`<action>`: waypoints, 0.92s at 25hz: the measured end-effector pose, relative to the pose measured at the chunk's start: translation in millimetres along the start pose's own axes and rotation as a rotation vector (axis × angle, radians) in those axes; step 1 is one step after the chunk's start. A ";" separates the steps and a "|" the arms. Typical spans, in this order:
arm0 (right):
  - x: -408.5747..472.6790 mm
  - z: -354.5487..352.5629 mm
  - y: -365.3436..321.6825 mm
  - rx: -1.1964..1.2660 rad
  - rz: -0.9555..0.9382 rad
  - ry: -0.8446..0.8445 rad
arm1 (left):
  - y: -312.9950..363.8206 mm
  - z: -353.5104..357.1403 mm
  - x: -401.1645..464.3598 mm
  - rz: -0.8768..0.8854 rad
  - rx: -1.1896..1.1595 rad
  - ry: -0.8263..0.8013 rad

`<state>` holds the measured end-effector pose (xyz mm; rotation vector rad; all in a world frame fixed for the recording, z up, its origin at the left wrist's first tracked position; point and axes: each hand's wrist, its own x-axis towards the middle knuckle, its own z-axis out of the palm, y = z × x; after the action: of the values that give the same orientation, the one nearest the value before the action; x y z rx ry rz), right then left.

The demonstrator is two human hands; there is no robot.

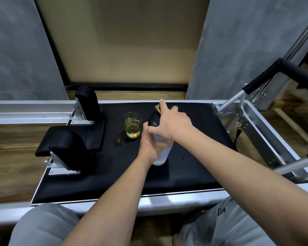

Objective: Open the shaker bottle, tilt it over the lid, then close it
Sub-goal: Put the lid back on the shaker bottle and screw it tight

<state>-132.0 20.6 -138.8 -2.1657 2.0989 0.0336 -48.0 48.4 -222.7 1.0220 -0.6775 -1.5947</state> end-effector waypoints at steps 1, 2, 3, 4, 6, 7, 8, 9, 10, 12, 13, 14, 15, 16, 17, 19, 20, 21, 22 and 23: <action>1.5 -3.7 1.8 -0.024 -0.060 -0.016 | 1.7 -1.6 -1.9 0.012 0.049 -0.010; 3.5 -8.1 8.5 -0.057 -0.159 -0.040 | -1.2 -3.3 0.1 0.116 0.167 -0.004; 6.8 -13.7 19.0 -0.101 -0.287 -0.058 | -6.0 -10.2 6.2 0.213 0.364 -0.052; 9.5 -20.1 30.2 -0.164 -0.432 -0.052 | -8.0 -15.9 8.6 0.258 0.526 -0.063; 15.5 -25.6 49.4 -0.327 -0.676 0.023 | -7.6 -18.6 6.1 0.256 0.653 -0.076; 19.0 -25.2 53.7 -0.367 -0.747 0.044 | -11.0 -24.0 12.8 0.218 0.629 -0.068; 21.3 -22.9 54.2 -0.352 -0.786 0.043 | -13.2 -26.0 15.9 0.230 0.611 -0.061; 22.0 -18.5 52.6 -0.299 -0.797 0.033 | -13.7 -27.3 17.9 0.155 0.555 -0.038; 20.3 -13.6 50.5 -0.233 -0.781 0.024 | -10.7 -25.0 18.3 0.143 0.460 -0.053; 16.2 -4.8 49.4 -0.110 -0.730 0.049 | -5.0 -13.4 21.1 -0.110 -0.100 -0.011; 14.0 -2.1 49.1 -0.070 -0.706 0.069 | -4.4 -7.4 23.2 -0.229 -0.344 -0.003; 11.3 -0.4 47.2 -0.044 -0.668 0.083 | -6.3 -4.3 25.4 -0.254 -0.397 0.048; 7.8 1.4 44.6 -0.028 -0.607 0.086 | -7.8 -0.6 27.3 -0.227 -0.355 0.114; 4.0 3.4 40.7 -0.021 -0.522 0.082 | -8.8 3.2 26.7 -0.222 -0.302 0.146; 0.6 5.2 36.5 -0.012 -0.423 0.085 | -12.3 4.2 27.1 -0.220 -0.269 0.154; -3.6 6.9 27.5 0.018 -0.260 0.112 | -14.6 3.9 30.6 -0.215 -0.242 0.170; -5.0 6.7 23.5 0.027 -0.222 0.121 | -15.2 3.0 29.9 -0.206 -0.249 0.142; -6.5 7.0 19.5 0.028 -0.207 0.121 | -13.6 3.3 26.0 -0.201 -0.258 0.116; -7.9 8.3 15.5 0.023 -0.190 0.115 | -10.9 4.4 22.0 -0.191 -0.275 0.072; -8.4 9.6 12.2 0.010 -0.166 0.109 | -9.7 3.8 18.0 -0.176 -0.293 0.037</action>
<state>-143.8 29.7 -148.3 -2.3780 1.9598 -0.1130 -57.0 33.4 -233.9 0.9093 -0.3224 -1.7620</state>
